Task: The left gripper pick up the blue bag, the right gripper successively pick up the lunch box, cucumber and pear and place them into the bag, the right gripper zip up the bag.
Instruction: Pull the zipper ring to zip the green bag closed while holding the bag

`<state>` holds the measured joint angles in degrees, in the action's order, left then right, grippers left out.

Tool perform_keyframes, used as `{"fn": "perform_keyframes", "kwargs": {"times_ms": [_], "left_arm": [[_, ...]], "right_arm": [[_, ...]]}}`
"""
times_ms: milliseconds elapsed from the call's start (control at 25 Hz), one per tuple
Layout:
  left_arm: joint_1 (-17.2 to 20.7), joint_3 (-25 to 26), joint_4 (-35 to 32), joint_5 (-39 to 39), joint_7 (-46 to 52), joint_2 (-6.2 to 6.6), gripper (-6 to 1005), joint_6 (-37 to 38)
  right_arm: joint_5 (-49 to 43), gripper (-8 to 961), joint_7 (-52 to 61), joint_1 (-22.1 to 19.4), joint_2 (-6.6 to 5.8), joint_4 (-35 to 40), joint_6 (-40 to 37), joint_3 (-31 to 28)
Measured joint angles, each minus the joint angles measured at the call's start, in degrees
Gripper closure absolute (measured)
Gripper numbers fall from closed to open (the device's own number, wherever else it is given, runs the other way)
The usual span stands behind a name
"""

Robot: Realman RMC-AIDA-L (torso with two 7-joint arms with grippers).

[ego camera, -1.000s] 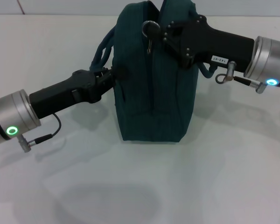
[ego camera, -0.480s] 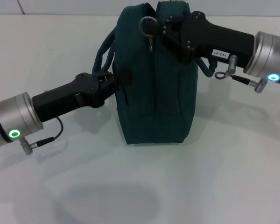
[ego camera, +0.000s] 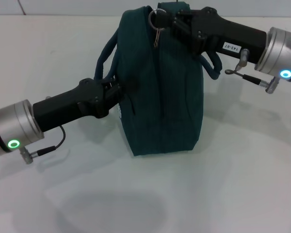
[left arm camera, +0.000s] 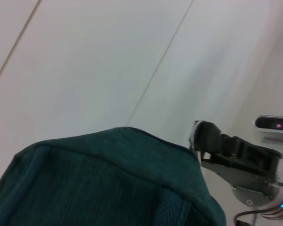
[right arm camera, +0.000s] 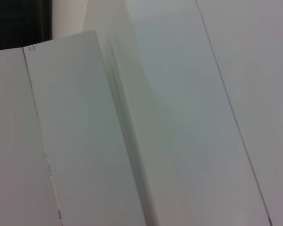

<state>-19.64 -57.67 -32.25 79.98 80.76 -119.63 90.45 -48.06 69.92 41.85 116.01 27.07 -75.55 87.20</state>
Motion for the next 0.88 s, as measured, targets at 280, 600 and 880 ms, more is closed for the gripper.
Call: {"fn": "perform_keyframes", "kwargs": {"times_ms": [280, 600, 880], "left_arm": [[0.12, -0.15, -0.01, 0.72, -1.1, 0.14, 943, 1.83], [-0.07, -0.26, -0.01, 1.68, -1.13, 0.19, 944, 1.93], [-0.46, -0.95, -0.01, 2.32, -1.39, 0.23, 944, 2.01]], "right_arm": [[-0.01, 902, 0.11, -0.02, 0.01, -0.13, 0.2, -0.01], [0.01, 901, 0.13, -0.02, 0.08, 0.26, 0.07, 0.22], [0.01, 899, 0.13, 0.14, 0.09, 0.35, 0.02, 0.11]]}}
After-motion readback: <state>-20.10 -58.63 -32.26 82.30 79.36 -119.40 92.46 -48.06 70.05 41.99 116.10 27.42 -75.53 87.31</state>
